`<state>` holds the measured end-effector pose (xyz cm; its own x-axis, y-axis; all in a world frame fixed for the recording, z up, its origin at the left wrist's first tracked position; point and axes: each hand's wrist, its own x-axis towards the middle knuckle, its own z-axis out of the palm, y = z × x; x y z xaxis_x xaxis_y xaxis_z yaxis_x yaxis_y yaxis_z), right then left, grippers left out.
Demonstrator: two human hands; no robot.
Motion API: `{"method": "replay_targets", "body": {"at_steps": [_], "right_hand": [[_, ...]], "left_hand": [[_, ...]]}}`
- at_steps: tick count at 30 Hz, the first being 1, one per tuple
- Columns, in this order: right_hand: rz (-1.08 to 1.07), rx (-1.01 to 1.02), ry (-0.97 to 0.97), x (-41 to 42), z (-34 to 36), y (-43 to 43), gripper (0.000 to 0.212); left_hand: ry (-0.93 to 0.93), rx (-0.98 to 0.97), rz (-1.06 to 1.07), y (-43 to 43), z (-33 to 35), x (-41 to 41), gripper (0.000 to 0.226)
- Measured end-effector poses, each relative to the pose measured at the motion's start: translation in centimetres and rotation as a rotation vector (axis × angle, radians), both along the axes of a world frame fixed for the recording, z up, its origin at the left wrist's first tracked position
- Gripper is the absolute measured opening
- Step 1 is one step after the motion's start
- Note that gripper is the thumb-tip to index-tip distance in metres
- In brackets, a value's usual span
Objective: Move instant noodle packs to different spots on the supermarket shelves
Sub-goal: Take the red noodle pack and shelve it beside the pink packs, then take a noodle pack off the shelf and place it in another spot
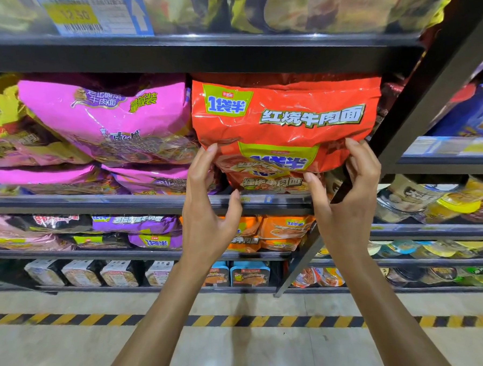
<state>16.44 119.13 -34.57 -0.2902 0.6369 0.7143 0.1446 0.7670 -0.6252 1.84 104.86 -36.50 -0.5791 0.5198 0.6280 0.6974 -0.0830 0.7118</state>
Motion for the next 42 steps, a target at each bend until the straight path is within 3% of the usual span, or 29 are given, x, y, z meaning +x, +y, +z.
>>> {"method": "replay_targets", "body": {"at_steps": [7,26,36,42], "right_hand": [[0.025,0.007,-0.089,1.2,0.5,-0.6,0.064],[0.036,-0.181,-0.762,6.0,6.9,-3.7,0.064],[0.261,0.116,-1.191,6.1,13.5,-5.9,0.059],[0.434,0.223,-1.306,4.1,17.5,-8.9,0.064]], "left_hand": [[0.006,-0.092,-0.007,-0.8,0.6,0.0,0.080],[-0.018,-0.574,0.060,-6.5,5.8,2.0,0.076],[0.138,-0.989,0.256,-11.6,11.9,4.8,0.061],[0.165,-1.199,0.388,-16.5,16.9,6.8,0.061]]}}
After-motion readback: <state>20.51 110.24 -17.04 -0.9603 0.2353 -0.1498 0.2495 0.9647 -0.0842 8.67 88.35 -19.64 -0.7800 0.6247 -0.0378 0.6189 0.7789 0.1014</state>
